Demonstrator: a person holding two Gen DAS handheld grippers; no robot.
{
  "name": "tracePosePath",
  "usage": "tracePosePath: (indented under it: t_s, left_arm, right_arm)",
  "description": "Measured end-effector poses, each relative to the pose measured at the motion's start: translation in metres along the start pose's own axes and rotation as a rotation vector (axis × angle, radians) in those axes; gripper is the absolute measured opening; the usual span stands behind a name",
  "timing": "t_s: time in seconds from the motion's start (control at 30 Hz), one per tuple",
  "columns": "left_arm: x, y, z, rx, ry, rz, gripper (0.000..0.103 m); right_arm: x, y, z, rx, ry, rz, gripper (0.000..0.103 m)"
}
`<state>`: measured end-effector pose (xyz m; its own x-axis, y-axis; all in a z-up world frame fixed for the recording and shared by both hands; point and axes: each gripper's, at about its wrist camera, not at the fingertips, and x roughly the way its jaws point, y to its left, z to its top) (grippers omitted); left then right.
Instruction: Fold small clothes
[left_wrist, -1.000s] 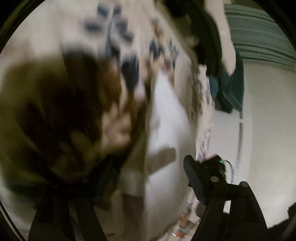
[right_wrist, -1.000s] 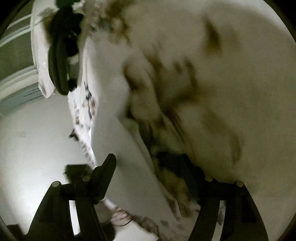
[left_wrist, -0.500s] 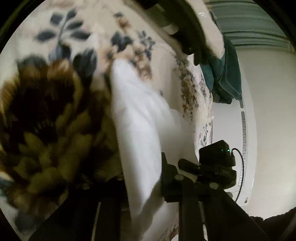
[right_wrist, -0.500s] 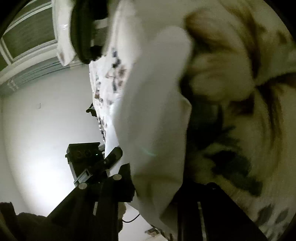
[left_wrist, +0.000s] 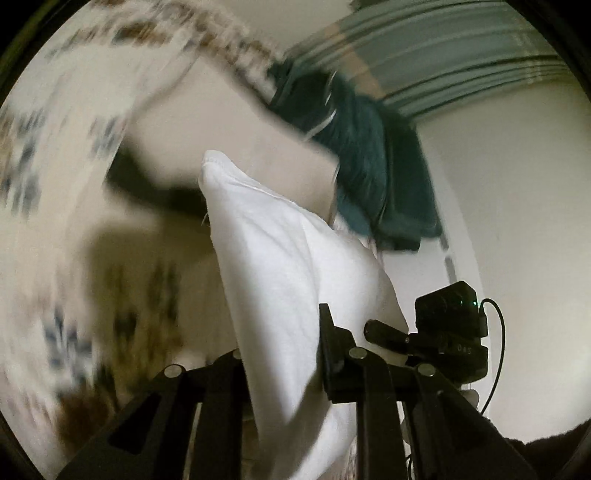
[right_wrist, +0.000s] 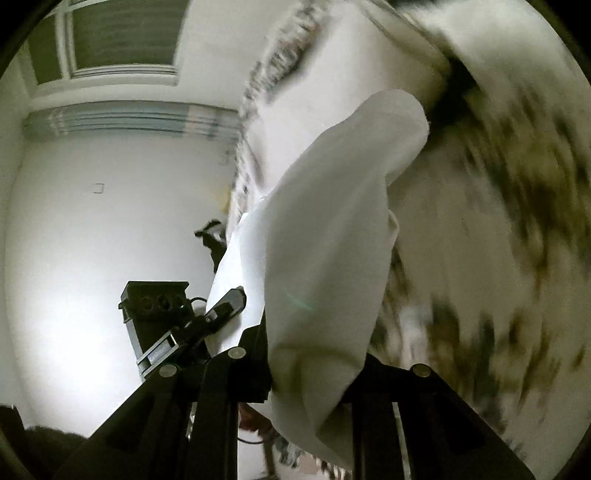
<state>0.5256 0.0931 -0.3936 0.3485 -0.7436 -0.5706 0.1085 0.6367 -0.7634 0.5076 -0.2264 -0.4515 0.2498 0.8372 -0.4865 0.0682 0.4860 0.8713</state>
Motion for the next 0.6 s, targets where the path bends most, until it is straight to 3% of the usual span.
tracePosePath:
  t_s: [0.17,0.3,0.37,0.47,0.53,0.6]
  left_arm:
    - [0.026,-0.009,0.102,0.058,-0.082,0.024,0.016]
    - [0.067,0.017,0.164,0.066,-0.078,0.047,0.016]
    - [0.086,0.032,0.178,0.086,-0.054,0.095,0.017]
    - [0.117,0.053,0.187,0.073,0.057,0.183,0.020]
    - [0.119,0.058,0.180,0.053,0.080,0.189,0.022]
    - [0.112,0.055,0.174,0.056,0.069,0.256,0.034]
  right_arm:
    - [0.015,0.048,0.118,-0.091,-0.060,-0.026,0.019]
    - [0.038,0.050,0.189,-0.100,-0.071,-0.074,0.019]
    - [0.051,0.039,0.214,-0.089,-0.052,-0.120,0.019]
    - [0.069,0.024,0.229,-0.085,-0.002,-0.215,0.019]
    - [0.077,0.016,0.230,-0.106,0.048,-0.296,0.021]
    - [0.078,0.016,0.228,-0.118,0.062,-0.357,0.036]
